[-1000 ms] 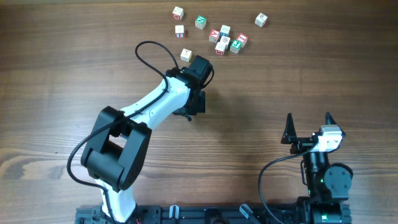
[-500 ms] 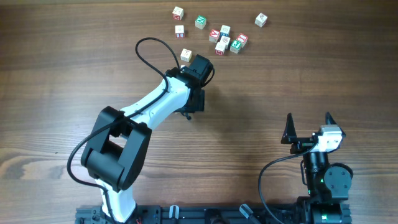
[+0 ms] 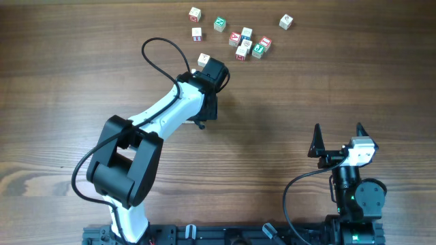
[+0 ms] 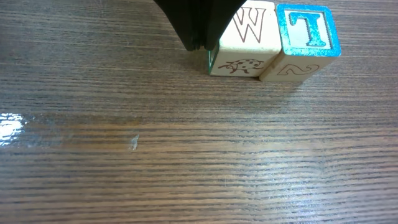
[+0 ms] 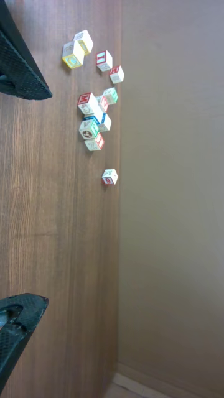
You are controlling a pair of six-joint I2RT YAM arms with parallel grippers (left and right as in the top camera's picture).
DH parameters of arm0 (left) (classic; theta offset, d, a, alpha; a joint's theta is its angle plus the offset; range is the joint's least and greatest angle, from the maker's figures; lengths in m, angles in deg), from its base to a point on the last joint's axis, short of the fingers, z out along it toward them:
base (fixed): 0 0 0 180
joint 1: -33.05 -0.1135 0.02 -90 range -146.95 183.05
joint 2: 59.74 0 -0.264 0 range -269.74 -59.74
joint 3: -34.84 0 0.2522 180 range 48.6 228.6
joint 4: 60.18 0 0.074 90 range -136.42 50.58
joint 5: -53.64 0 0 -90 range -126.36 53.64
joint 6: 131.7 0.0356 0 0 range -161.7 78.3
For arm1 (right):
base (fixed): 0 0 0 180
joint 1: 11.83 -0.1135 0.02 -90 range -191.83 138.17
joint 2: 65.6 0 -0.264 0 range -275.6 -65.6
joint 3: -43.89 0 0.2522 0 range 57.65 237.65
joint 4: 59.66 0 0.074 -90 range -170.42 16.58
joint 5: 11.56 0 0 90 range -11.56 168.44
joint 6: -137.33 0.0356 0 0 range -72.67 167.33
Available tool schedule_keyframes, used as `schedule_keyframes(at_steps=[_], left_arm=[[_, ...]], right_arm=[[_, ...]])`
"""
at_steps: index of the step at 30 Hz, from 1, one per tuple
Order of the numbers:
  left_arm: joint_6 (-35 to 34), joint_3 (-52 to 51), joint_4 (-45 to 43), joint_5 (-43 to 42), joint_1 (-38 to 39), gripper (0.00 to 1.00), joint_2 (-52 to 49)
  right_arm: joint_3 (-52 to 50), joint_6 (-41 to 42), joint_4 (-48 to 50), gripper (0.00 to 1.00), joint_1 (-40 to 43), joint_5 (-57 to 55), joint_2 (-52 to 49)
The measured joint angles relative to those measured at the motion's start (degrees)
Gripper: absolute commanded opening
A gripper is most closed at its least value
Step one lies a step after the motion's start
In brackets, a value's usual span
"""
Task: Form a horizontal line
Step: 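Release the M block and nudge it flush against the L block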
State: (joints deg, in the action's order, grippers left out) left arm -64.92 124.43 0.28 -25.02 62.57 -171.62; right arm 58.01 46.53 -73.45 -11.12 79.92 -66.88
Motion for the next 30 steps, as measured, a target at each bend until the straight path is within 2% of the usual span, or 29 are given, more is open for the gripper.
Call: schedule_keyframes(at_steps=[3, 7, 10, 30], left_arm=[[0.02, 0.04, 0.46, -2.23, 0.00, 0.04, 0.00], [0.02, 0.20, 6.95, -8.09, 0.00, 0.04, 0.00], [0.02, 0.26, 10.34, -9.33, 0.00, 0.04, 0.00], [-3.85, 0.26, 12.90, -3.37, 0.00, 0.04, 0.00]], right_arm=[[0.00, 0.00, 0.00, 1.00, 0.00, 0.00, 0.00], [0.00, 0.00, 0.00, 1.00, 0.00, 0.00, 0.00], [0.00, 0.00, 0.00, 1.00, 0.00, 0.00, 0.00], [0.00, 0.00, 0.00, 1.00, 0.00, 0.00, 0.00]])
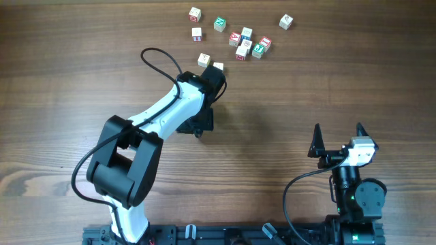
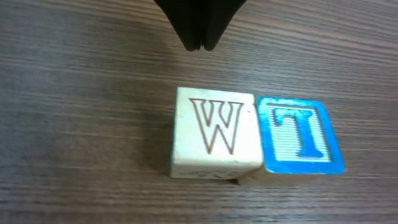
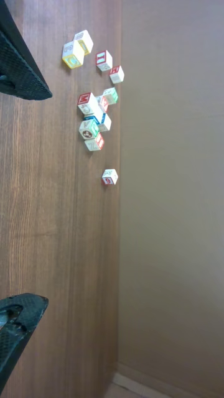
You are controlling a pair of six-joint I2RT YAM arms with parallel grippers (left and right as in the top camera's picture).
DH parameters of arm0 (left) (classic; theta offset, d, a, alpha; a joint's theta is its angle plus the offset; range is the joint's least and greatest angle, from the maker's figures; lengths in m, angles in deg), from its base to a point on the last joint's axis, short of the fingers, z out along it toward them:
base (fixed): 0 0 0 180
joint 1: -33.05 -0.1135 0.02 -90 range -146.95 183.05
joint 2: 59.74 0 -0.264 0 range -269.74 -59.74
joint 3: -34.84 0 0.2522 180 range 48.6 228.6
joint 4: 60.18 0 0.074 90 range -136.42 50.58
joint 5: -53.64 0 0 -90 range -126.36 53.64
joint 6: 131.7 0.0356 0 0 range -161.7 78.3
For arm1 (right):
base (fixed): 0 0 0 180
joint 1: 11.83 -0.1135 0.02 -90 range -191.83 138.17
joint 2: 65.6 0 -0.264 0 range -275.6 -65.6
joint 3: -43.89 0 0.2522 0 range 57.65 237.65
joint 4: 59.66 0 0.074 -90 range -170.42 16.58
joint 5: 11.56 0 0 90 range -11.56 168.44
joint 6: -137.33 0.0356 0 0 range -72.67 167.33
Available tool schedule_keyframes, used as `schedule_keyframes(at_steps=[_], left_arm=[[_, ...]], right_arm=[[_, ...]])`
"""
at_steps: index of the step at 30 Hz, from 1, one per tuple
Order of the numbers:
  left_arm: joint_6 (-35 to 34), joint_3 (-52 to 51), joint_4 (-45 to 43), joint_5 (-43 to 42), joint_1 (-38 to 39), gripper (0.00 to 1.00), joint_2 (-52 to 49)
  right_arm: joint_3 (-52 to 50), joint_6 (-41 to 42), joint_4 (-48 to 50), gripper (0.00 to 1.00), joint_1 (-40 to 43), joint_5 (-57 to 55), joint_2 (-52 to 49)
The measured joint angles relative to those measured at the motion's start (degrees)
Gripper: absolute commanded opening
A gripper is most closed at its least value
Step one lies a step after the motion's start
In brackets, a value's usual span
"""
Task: Form a horizontal line
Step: 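Release the M block and nudge it flush against the L block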
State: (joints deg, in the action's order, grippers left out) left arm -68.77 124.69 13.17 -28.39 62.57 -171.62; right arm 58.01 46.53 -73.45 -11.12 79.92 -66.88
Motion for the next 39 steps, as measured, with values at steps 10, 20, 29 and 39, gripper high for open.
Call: schedule_keyframes(at_steps=[10, 20, 29, 39], left_arm=[[-2.84, -1.38, -4.02, 1.22, 0.00, 0.04, -0.02], [-2.84, -1.38, -4.37, 2.10, 0.00, 0.04, -0.04], [-2.82, -1.38, -4.35, 3.37, 0.00, 0.04, -0.04], [-2.84, -1.38, -3.67, 3.39, 0.00, 0.04, -0.04]], right_arm=[[0.00, 0.00, 0.00, 1.00, 0.00, 0.00, 0.00], [0.00, 0.00, -0.02, 1.00, 0.00, 0.00, 0.00], [0.00, 0.00, 0.00, 1.00, 0.00, 0.00, 0.00], [0.00, 0.00, 0.00, 1.00, 0.00, 0.00, 0.00]])
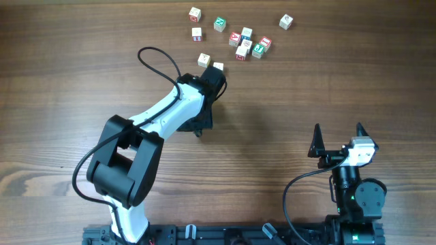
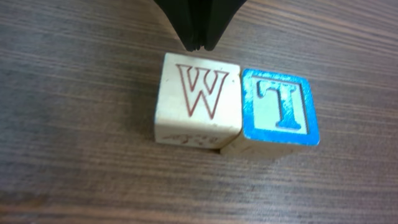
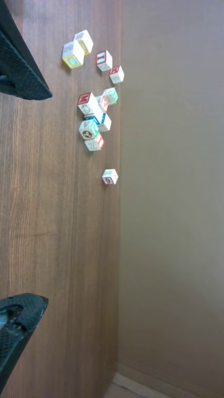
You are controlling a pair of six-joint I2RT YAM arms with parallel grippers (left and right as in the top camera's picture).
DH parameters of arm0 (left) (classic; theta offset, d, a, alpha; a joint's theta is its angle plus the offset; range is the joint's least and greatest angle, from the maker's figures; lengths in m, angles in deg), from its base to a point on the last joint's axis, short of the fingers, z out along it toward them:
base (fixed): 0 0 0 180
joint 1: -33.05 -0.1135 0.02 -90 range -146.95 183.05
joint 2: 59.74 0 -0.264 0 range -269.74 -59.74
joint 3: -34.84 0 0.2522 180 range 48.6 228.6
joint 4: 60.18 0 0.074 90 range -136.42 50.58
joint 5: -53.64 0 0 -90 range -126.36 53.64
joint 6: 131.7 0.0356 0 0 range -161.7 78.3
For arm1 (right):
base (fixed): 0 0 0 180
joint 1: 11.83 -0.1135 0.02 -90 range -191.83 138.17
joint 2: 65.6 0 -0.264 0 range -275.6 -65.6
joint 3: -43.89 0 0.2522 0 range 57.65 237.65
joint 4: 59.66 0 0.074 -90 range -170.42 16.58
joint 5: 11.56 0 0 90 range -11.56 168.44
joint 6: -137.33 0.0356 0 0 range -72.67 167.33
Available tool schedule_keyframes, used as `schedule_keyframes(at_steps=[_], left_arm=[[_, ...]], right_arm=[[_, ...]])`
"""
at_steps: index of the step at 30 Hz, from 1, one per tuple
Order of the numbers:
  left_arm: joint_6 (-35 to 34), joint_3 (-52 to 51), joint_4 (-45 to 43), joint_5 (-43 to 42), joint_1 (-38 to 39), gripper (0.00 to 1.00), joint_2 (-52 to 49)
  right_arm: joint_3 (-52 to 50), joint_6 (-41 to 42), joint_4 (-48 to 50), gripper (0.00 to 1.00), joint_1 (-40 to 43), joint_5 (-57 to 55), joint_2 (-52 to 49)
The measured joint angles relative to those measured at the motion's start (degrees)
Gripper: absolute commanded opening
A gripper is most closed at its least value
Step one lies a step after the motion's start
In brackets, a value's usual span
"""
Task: Form a horizontal line
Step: 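Release the M block and nudge it flush against the L block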
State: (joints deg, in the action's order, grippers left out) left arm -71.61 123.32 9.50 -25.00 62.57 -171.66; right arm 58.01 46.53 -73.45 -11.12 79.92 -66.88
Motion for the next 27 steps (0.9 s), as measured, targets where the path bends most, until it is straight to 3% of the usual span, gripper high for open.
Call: schedule_keyframes(at_steps=[27], left_arm=[[0.52, -0.17, -1.14, 1.92, 0.00, 0.04, 0.00]], right_arm=[[0.00, 0.00, 0.00, 1.00, 0.00, 0.00, 0.00]])
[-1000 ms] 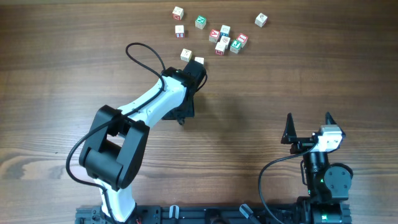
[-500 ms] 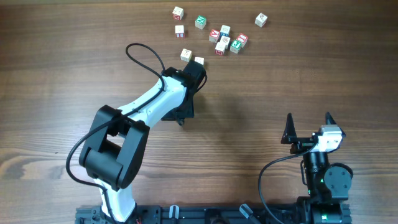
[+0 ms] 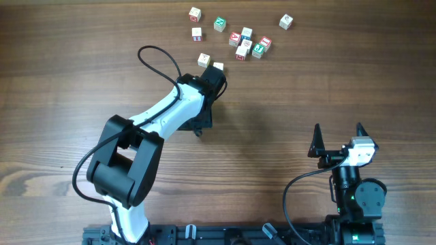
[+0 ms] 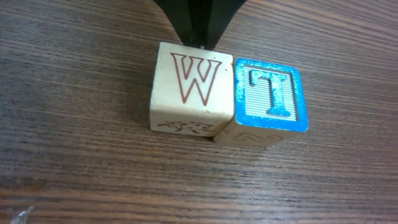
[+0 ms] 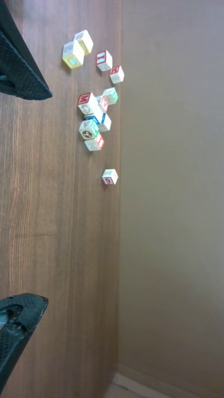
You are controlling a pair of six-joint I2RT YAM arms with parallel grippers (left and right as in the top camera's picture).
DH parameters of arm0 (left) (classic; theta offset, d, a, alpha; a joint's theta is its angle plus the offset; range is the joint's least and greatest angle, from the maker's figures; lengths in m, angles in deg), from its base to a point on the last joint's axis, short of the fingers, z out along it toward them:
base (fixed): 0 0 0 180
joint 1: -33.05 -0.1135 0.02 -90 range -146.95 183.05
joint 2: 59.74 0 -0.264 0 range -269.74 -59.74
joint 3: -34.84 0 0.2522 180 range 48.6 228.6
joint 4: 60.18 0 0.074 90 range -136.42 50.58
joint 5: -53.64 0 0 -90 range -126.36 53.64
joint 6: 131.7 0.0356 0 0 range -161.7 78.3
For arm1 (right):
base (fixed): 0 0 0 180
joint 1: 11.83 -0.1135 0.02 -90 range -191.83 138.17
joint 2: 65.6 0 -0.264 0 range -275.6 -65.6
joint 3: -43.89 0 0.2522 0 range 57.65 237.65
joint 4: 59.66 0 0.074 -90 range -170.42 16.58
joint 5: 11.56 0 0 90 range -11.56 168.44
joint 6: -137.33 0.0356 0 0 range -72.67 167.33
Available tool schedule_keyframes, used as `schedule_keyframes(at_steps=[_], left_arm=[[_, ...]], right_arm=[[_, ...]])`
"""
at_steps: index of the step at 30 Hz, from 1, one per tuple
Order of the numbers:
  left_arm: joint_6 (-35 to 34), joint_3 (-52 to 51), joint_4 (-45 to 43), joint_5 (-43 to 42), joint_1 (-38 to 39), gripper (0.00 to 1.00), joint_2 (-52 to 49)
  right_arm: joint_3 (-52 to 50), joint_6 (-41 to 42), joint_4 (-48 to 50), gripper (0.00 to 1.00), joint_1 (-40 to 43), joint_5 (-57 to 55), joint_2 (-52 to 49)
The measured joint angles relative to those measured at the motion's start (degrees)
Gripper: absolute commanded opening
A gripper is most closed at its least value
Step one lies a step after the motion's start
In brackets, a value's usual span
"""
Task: Form a horizontal line
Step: 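Release the M block and nudge it flush against the L block, then reach the left gripper back to the cluster and grasp a picture block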
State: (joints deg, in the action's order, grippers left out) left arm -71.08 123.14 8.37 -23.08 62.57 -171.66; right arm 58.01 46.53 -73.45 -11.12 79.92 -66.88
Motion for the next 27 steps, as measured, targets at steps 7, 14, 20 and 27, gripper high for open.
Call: schedule_keyframes(at_steps=[7, 14, 20, 27], left_arm=[[0.13, -0.02, -0.61, 0.68, 0.00, 0.04, 0.00], [0.13, -0.04, 1.55, 0.35, 0.00, 0.04, 0.00], [2.99, 8.41, 17.46, -6.60, -0.22, 0.04, -0.22], [6.78, 49.62, 24.11, -10.43, -7.32, 0.04, 0.39]], right_arm=[[0.00, 0.00, -0.02, 1.00, 0.00, 0.00, 0.00], [0.00, 0.00, 0.00, 1.00, 0.00, 0.00, 0.00], [0.00, 0.00, -0.04, 1.00, 0.00, 0.00, 0.02], [0.00, 0.00, -0.02, 1.00, 0.00, 0.00, 0.00]])
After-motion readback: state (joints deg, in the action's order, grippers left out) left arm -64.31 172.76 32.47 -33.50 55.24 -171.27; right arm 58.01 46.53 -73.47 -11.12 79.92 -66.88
